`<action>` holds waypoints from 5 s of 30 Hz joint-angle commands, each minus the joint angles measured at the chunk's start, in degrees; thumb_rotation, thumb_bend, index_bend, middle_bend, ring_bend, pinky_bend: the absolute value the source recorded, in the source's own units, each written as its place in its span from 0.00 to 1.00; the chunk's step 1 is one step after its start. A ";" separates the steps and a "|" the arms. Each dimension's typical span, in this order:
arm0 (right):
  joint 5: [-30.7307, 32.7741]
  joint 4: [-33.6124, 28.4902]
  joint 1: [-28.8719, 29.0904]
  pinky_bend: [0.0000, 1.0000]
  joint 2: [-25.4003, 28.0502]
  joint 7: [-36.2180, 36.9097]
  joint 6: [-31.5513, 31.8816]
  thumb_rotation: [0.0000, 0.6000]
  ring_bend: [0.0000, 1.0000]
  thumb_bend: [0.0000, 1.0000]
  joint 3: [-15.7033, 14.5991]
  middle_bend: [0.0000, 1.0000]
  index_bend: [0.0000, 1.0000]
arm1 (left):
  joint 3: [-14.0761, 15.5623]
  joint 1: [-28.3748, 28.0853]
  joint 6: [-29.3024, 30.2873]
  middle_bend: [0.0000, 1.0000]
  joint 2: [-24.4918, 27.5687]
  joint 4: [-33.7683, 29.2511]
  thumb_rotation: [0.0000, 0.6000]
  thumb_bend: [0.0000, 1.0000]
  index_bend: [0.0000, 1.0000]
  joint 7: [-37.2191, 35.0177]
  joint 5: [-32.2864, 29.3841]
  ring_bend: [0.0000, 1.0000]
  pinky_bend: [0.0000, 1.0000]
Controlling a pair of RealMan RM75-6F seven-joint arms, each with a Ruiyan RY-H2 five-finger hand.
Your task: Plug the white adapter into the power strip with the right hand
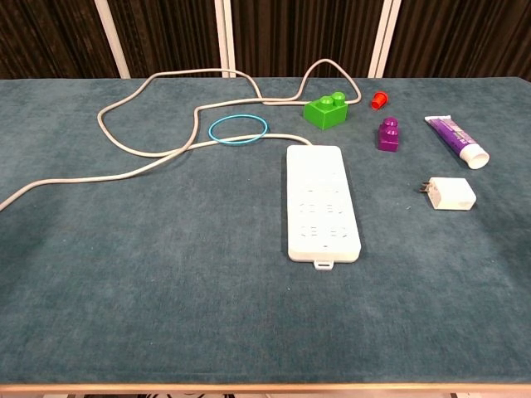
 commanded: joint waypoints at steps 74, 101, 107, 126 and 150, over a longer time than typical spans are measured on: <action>37.72 -0.40 27.60 0.58 -5.78 -29.02 -29.62 1.00 0.60 0.24 3.73 0.58 0.10 | -0.25 -0.55 -1.35 0.10 -0.51 -0.64 1.00 0.13 0.21 3.35 -2.22 0.04 0.05; 41.44 0.62 30.30 0.58 -6.75 -29.20 -31.13 1.00 0.60 0.24 1.94 0.58 0.14 | -0.35 -0.69 -1.23 0.10 -0.64 -0.02 1.00 0.13 0.21 2.71 -1.85 0.04 0.05; 41.20 -0.65 30.17 0.58 -6.04 -29.09 -30.81 1.00 0.60 0.24 0.97 0.58 0.16 | -0.35 -0.53 -0.95 0.10 -0.53 -0.06 1.00 0.13 0.21 2.53 -1.78 0.04 0.05; 41.25 -2.51 29.67 0.59 -4.92 -28.95 -30.50 1.00 0.61 0.24 -1.99 0.59 0.18 | -0.34 -0.39 -0.63 0.10 -0.40 -0.07 1.00 0.13 0.21 2.32 -1.55 0.04 0.05; 40.97 -4.41 29.00 0.59 -3.02 -28.23 -27.98 1.00 0.61 0.24 -2.46 0.59 0.19 | -0.41 -0.33 -0.54 0.10 -0.41 -0.20 1.00 0.13 0.22 2.61 -1.71 0.04 0.05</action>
